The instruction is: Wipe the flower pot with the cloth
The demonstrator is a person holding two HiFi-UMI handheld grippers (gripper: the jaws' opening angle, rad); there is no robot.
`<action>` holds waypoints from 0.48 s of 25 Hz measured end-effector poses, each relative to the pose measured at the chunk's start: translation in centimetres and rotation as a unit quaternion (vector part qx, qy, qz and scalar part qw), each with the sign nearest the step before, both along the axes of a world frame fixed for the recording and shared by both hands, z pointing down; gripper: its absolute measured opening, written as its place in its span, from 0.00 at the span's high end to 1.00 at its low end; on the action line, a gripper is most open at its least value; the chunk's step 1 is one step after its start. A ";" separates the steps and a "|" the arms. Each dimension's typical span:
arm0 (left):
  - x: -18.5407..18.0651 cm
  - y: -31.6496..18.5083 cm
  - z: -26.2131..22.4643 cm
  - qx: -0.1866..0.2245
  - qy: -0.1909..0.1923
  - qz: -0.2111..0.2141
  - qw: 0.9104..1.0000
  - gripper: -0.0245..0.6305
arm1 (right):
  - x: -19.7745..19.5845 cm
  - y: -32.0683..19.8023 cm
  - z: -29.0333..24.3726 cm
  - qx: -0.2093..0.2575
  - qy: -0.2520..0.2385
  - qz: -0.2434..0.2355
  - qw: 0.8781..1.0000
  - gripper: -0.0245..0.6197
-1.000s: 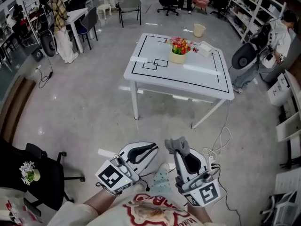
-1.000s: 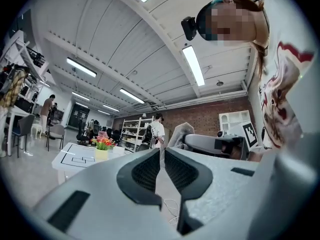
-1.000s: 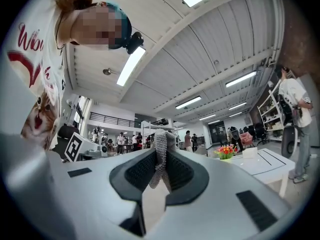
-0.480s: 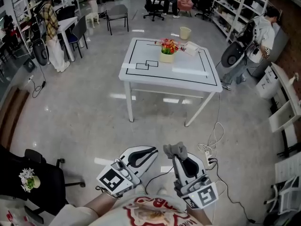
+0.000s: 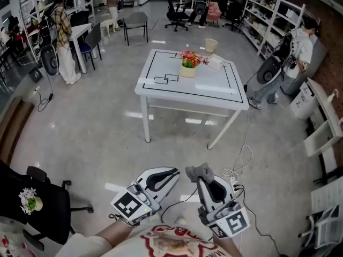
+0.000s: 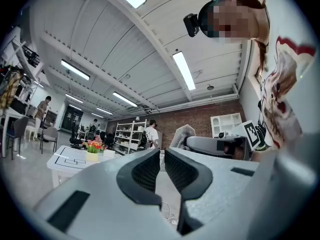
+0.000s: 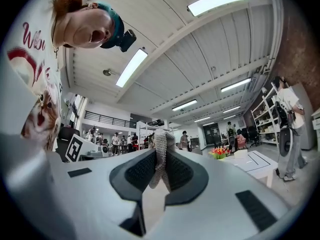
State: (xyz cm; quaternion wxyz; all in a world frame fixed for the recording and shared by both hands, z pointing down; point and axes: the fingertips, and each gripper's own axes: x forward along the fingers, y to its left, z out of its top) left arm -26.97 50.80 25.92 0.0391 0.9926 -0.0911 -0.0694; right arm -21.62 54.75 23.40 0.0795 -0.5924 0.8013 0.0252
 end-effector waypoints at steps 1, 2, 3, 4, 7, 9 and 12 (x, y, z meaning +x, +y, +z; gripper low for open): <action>0.0 0.1 0.1 0.000 -0.002 -0.003 1.000 0.91 | 0.0 0.1 0.1 -0.001 0.000 -0.003 1.000 0.89; 0.0 0.1 0.2 0.001 -0.003 -0.006 1.000 0.91 | -0.1 0.2 0.2 -0.002 0.001 -0.004 1.000 0.89; 0.0 0.1 0.2 0.001 -0.004 -0.009 1.000 0.91 | -0.1 0.3 0.2 -0.002 0.002 -0.005 1.000 0.89; -0.1 0.1 0.1 0.002 -0.005 -0.010 1.000 0.91 | -0.1 0.4 0.0 -0.002 0.002 -0.006 1.000 0.89; -0.2 -0.2 -0.1 0.002 -0.009 -0.014 1.000 0.91 | -0.1 0.3 -0.3 -0.001 0.006 -0.007 1.000 0.89; -0.1 -0.3 -0.2 0.002 -0.011 -0.014 1.000 0.91 | 0.0 0.2 -0.5 0.000 0.008 -0.008 1.000 0.89; -0.2 -0.1 -0.2 0.001 -0.012 -0.013 1.000 0.91 | -0.2 0.2 -0.7 0.001 0.006 -0.008 1.000 0.89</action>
